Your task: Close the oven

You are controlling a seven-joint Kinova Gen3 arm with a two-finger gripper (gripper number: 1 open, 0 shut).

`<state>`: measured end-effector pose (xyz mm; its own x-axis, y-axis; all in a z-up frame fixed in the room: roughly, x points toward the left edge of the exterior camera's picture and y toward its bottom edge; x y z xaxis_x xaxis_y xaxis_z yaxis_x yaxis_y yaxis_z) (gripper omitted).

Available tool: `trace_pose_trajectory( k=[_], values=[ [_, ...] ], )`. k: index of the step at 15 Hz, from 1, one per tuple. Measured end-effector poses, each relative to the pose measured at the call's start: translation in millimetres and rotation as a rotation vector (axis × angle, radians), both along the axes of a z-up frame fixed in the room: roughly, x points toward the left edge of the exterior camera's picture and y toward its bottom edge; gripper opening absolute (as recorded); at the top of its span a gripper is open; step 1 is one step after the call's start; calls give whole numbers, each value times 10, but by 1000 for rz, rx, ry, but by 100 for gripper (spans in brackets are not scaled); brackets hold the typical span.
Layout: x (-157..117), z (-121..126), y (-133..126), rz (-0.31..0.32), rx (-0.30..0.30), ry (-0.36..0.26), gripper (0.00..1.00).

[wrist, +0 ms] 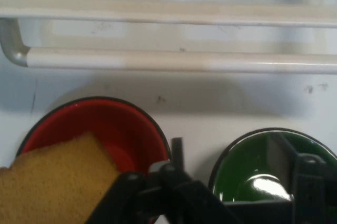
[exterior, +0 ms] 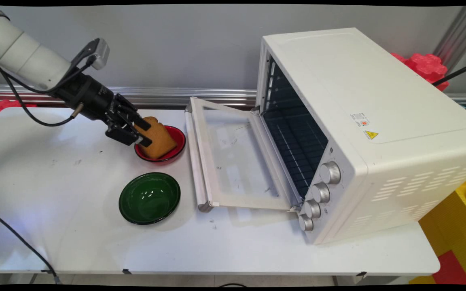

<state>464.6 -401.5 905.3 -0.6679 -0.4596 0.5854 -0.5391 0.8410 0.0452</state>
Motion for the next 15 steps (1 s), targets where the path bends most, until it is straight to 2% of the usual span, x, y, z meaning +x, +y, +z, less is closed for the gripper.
trace_pose_trajectory(
  k=[8, 15],
  values=[
    [-17, -197, -64, -1, 54, 7, 0],
    [-209, -698, -219, -34, 46, 43, 0]
  ],
)
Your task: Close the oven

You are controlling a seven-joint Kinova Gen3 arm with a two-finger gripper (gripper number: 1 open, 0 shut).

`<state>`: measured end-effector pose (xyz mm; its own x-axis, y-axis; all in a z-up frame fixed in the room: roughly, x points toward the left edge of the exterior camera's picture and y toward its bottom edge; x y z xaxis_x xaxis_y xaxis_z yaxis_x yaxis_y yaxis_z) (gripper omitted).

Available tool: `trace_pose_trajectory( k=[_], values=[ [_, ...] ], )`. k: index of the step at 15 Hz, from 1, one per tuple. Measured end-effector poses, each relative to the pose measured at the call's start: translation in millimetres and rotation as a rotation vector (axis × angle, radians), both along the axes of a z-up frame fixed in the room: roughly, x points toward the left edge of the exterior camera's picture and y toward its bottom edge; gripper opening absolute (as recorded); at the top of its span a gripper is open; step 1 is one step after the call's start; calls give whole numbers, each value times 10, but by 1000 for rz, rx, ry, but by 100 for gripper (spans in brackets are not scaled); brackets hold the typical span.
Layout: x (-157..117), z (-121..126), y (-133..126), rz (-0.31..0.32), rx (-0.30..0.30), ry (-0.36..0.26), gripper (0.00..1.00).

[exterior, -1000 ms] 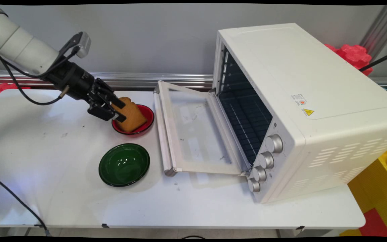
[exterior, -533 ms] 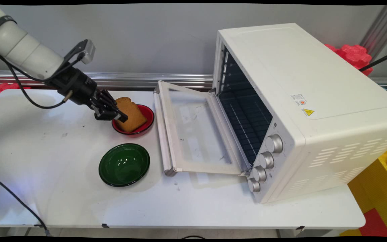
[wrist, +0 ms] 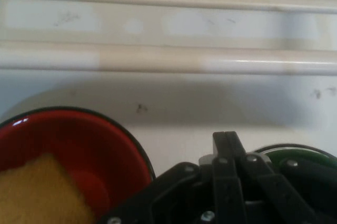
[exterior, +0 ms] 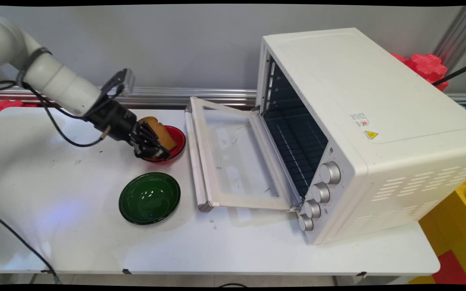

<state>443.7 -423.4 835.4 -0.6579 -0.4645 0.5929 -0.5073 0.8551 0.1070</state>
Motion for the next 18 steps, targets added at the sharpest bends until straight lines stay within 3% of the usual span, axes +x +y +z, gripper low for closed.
trace_pose_trajectory(
  k=[10, 18],
  values=[
    [-259, -606, -257, -27, -18, 36, 0],
    [-418, -647, -397, -33, -60, 100, 0]
  ],
)
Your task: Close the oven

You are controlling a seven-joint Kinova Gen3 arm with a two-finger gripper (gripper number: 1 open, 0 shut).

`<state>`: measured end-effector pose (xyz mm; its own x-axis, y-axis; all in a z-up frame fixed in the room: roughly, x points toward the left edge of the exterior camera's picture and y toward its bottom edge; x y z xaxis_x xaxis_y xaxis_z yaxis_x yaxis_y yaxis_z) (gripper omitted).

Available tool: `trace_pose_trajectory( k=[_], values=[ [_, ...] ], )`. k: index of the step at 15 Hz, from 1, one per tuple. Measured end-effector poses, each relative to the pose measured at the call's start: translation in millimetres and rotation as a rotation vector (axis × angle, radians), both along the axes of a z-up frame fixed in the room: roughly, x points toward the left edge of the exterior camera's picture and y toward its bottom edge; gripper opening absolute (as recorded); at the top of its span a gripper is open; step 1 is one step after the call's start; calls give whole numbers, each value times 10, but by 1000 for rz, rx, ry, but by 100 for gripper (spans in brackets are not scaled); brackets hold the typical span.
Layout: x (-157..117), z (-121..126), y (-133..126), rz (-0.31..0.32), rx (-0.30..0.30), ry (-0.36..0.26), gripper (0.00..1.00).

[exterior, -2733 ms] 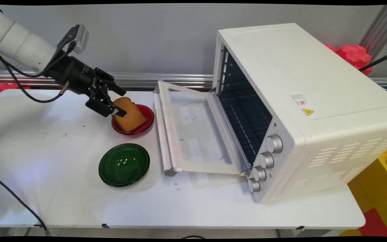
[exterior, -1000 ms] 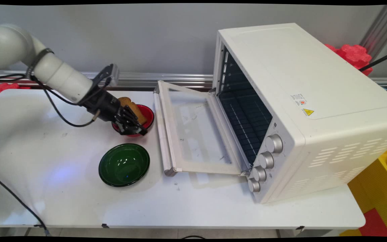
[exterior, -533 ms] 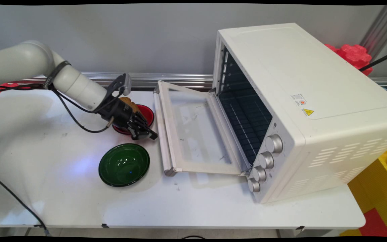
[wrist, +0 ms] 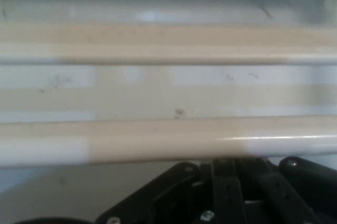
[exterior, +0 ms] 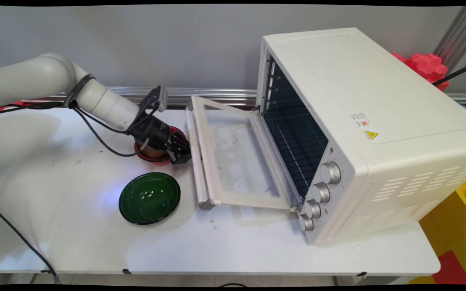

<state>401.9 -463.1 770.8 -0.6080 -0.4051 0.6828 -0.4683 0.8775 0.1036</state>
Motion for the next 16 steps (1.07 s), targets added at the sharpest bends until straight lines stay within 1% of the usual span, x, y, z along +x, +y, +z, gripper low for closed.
trace_pose_trajectory(
  k=[3, 6, 10, 16],
  values=[
    [-54, 94, -64, 1, -18, 31, 0],
    [-108, 244, -130, 6, -33, 58, 0],
    [-206, 528, -233, 12, -54, 96, 0],
    [-371, 885, -331, 14, -73, 147, 0]
  ],
)
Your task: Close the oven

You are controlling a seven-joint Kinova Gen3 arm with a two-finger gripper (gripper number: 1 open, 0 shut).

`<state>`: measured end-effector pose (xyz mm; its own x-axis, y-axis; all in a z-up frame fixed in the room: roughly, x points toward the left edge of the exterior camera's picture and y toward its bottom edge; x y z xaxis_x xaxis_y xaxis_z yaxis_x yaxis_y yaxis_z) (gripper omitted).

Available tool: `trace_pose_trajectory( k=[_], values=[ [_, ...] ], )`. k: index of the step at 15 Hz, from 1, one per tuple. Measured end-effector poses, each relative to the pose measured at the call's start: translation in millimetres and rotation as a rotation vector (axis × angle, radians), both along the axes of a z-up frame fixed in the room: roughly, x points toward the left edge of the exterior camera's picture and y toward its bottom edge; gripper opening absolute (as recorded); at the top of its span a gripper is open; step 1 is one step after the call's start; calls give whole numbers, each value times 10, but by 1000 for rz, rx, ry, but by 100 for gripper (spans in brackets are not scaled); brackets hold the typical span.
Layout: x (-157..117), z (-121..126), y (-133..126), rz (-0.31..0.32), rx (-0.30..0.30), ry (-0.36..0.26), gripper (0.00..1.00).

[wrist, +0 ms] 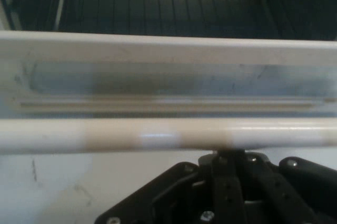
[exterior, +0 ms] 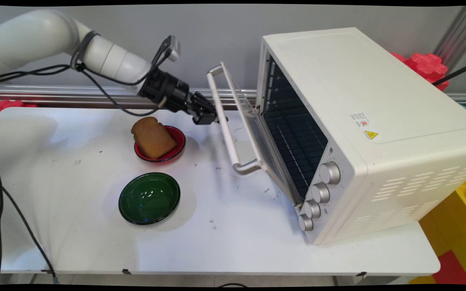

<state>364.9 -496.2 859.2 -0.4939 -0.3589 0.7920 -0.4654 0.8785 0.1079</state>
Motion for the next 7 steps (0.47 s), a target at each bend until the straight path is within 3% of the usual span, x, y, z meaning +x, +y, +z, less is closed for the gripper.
trace_pose_trajectory(
  k=[7],
  values=[
    [-189, 250, -85, -10, -15, 45, 0]
  ],
)
